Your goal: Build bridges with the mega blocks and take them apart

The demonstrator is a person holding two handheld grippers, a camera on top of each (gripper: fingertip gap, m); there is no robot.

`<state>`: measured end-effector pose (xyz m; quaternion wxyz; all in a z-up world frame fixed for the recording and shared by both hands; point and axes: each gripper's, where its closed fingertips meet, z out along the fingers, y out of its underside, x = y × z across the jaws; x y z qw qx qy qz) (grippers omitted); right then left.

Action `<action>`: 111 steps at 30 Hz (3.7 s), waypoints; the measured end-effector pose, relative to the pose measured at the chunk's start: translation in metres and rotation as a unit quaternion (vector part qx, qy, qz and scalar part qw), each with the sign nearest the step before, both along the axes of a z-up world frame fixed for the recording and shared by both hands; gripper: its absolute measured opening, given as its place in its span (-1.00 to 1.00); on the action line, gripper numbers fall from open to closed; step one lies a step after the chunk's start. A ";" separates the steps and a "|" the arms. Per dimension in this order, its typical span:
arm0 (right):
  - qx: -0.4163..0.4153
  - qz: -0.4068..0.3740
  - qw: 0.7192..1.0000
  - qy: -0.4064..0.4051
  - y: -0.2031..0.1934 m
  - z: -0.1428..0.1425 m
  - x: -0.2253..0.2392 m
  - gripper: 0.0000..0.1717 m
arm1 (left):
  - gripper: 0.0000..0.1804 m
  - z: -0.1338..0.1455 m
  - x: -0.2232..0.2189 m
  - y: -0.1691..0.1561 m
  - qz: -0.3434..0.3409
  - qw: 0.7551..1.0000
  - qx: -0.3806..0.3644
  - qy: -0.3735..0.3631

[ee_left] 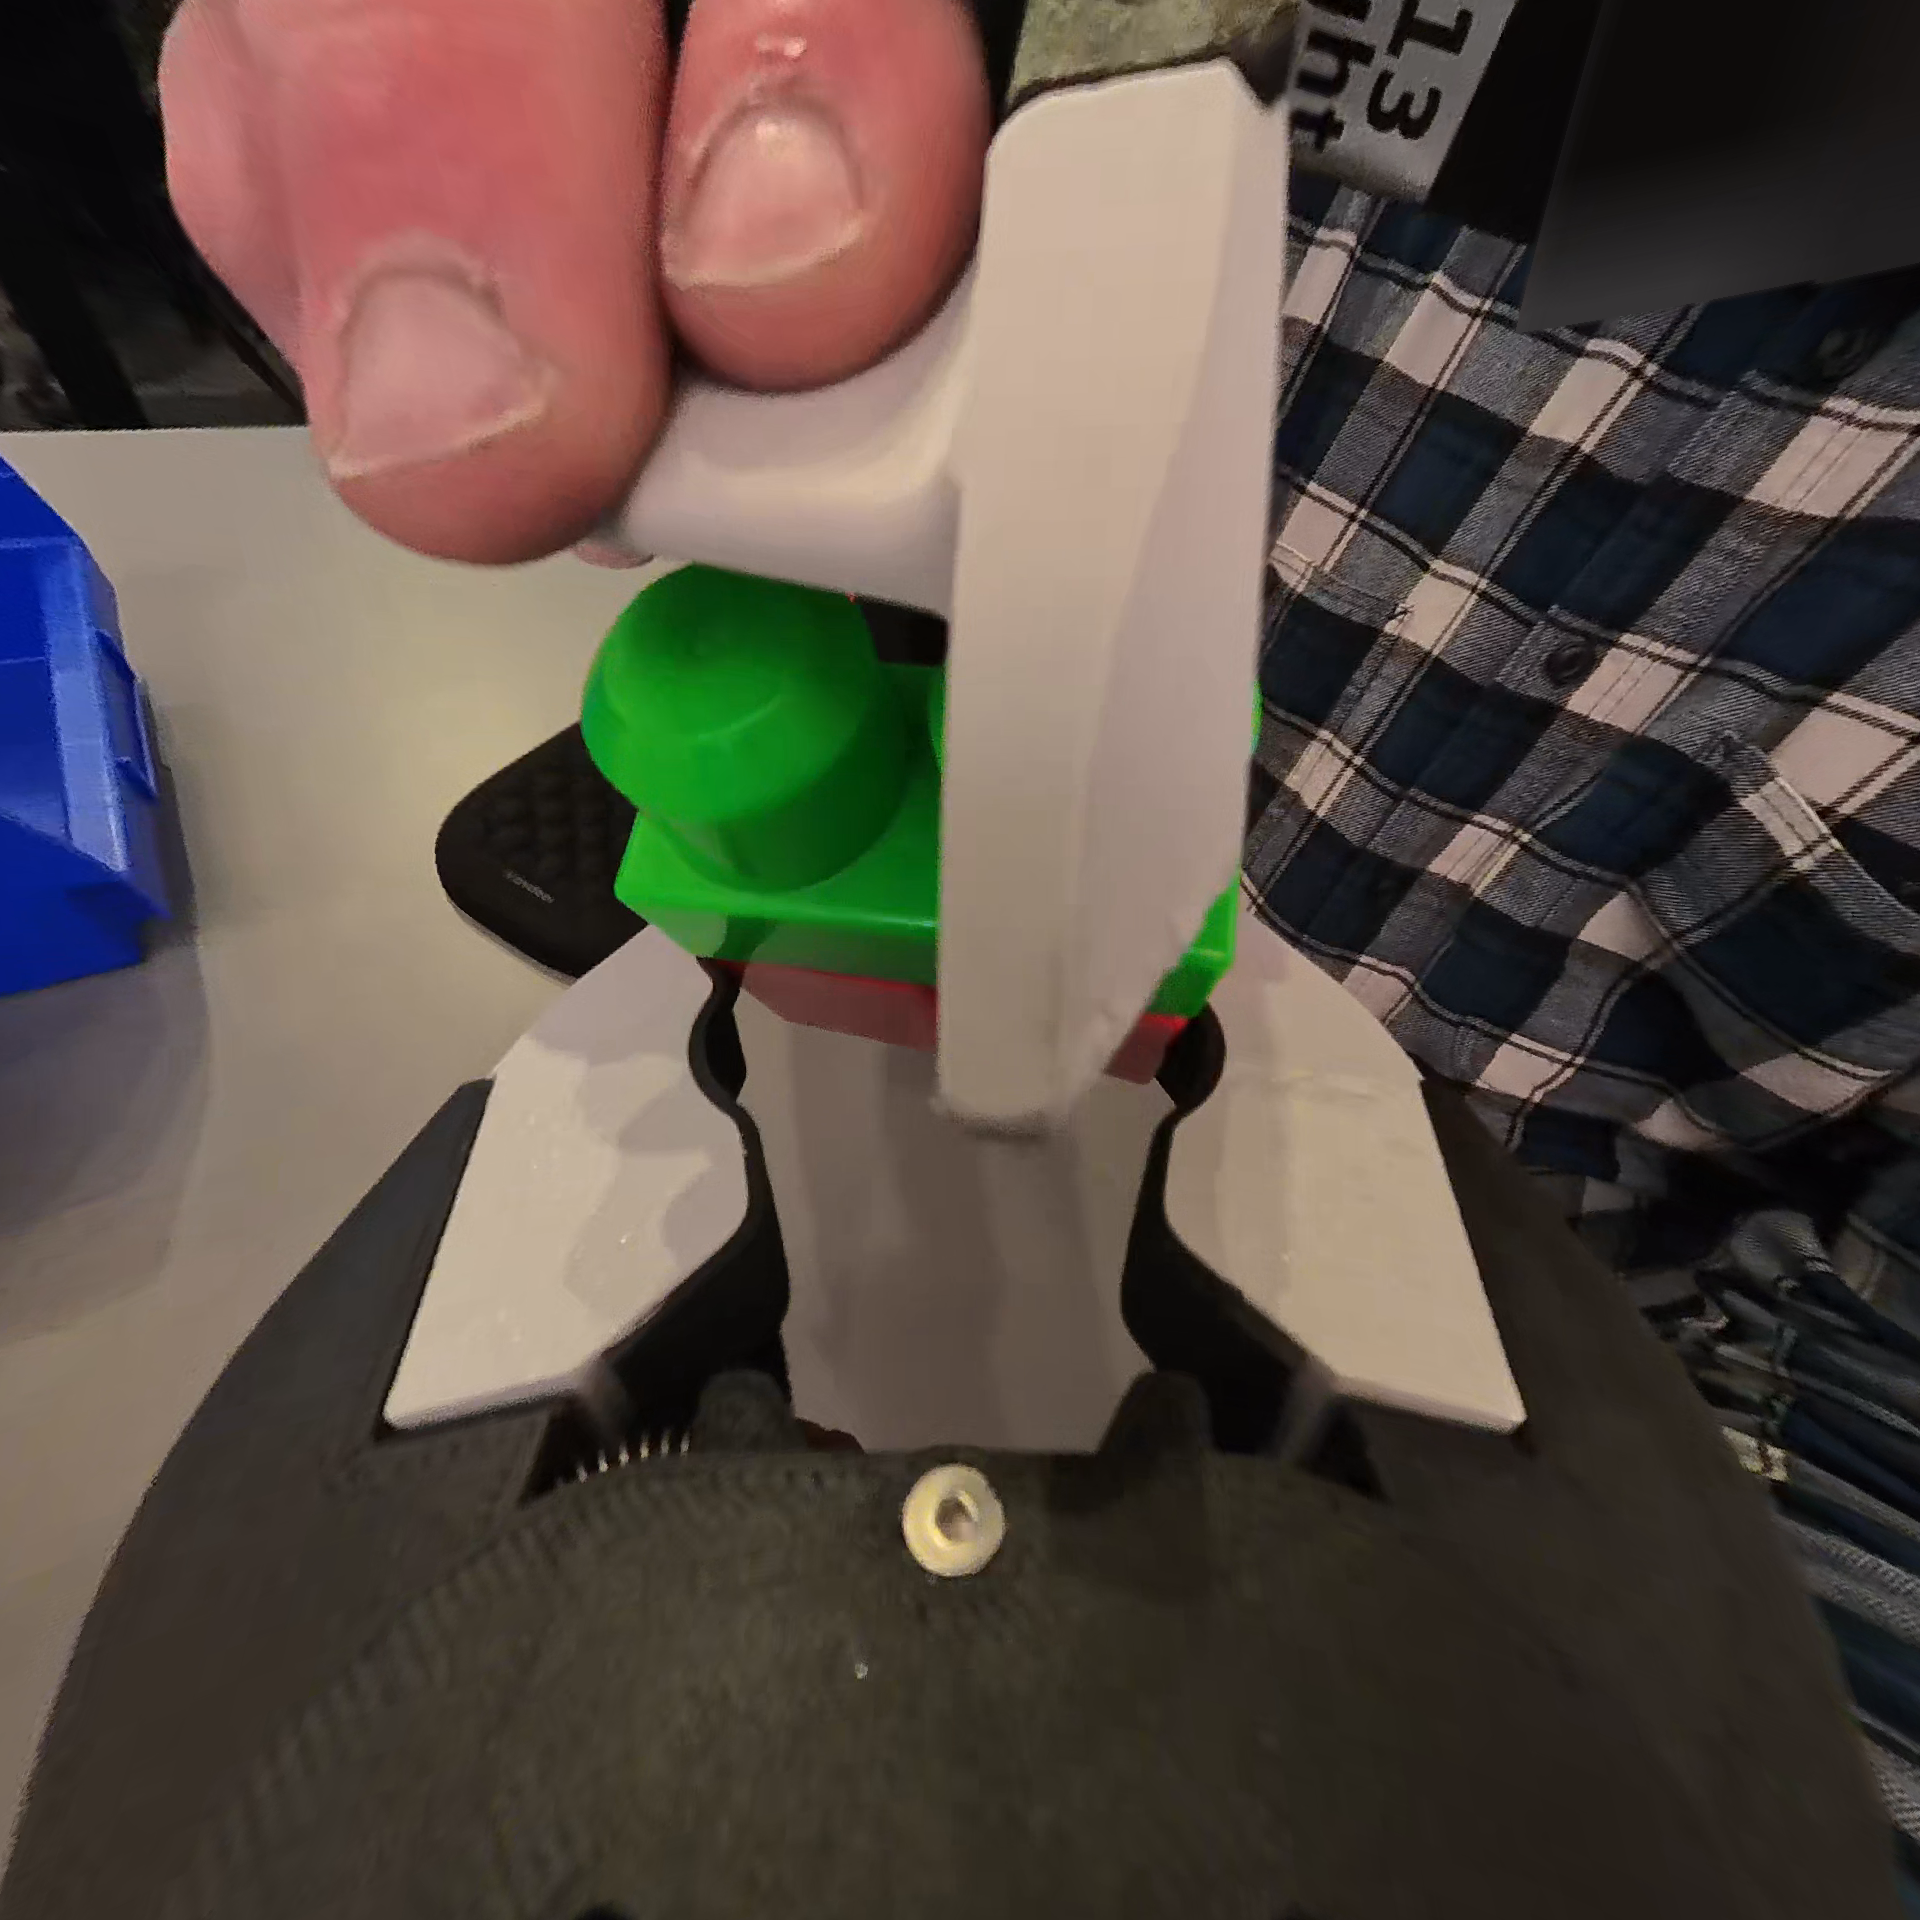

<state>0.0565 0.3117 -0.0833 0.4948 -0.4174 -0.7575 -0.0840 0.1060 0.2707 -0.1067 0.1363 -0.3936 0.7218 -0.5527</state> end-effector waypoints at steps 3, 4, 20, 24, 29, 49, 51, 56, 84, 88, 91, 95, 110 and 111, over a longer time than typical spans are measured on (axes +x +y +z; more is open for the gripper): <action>0.014 -0.006 1.000 0.002 0.000 0.004 -0.001 0.22 | -0.11 0.003 0.000 0.000 0.001 1.000 0.007 -0.012; 0.019 -0.010 1.000 0.001 0.000 0.005 -0.001 0.21 | -0.11 0.005 -0.001 0.000 0.005 1.000 0.008 -0.019; -0.221 -0.084 0.952 0.197 0.016 0.020 0.035 -0.02 | -0.11 0.029 0.001 0.050 0.212 0.961 0.101 -0.145; -0.284 -0.077 0.922 0.251 0.014 0.021 0.034 -0.07 | -0.11 0.043 -0.001 0.053 0.238 0.946 0.127 -0.181; -0.354 -0.041 0.888 0.292 0.003 0.034 0.027 -0.01 | -0.12 0.048 -0.002 0.057 0.260 0.927 0.174 -0.206; -0.419 -0.005 0.863 0.282 -0.010 0.027 0.027 -0.07 | -0.12 0.056 0.005 0.034 0.243 0.928 0.146 -0.242; -0.427 -0.001 0.858 0.287 -0.010 0.028 0.029 -0.07 | -0.12 0.056 0.007 0.033 0.239 0.929 0.140 -0.245; -0.459 0.020 0.833 0.309 -0.012 0.032 0.030 -0.09 | -0.12 0.061 0.005 0.030 0.222 0.935 0.090 -0.263; -0.431 -0.054 0.817 0.379 0.011 0.032 0.026 -0.25 | -0.13 0.068 -0.004 0.045 0.225 0.915 -0.041 -0.333; -0.420 -0.057 0.820 0.385 0.011 0.034 0.025 -0.25 | -0.13 0.071 -0.004 0.045 0.219 0.911 -0.054 -0.344; -0.418 -0.058 0.824 0.379 0.010 0.032 0.025 -0.27 | -0.13 0.073 -0.004 0.044 0.214 0.906 -0.071 -0.357; -0.403 -0.066 0.843 0.350 0.010 0.022 0.026 -0.47 | -0.13 0.077 -0.006 0.035 0.178 0.905 -0.104 -0.371; -0.459 -0.093 0.768 0.437 0.021 0.046 0.063 -0.25 | -0.14 0.076 0.003 0.086 0.415 0.805 0.310 -0.290; -0.480 -0.087 0.750 0.446 0.020 0.048 0.063 -0.21 | -0.14 0.077 0.005 0.088 0.421 0.786 0.358 -0.277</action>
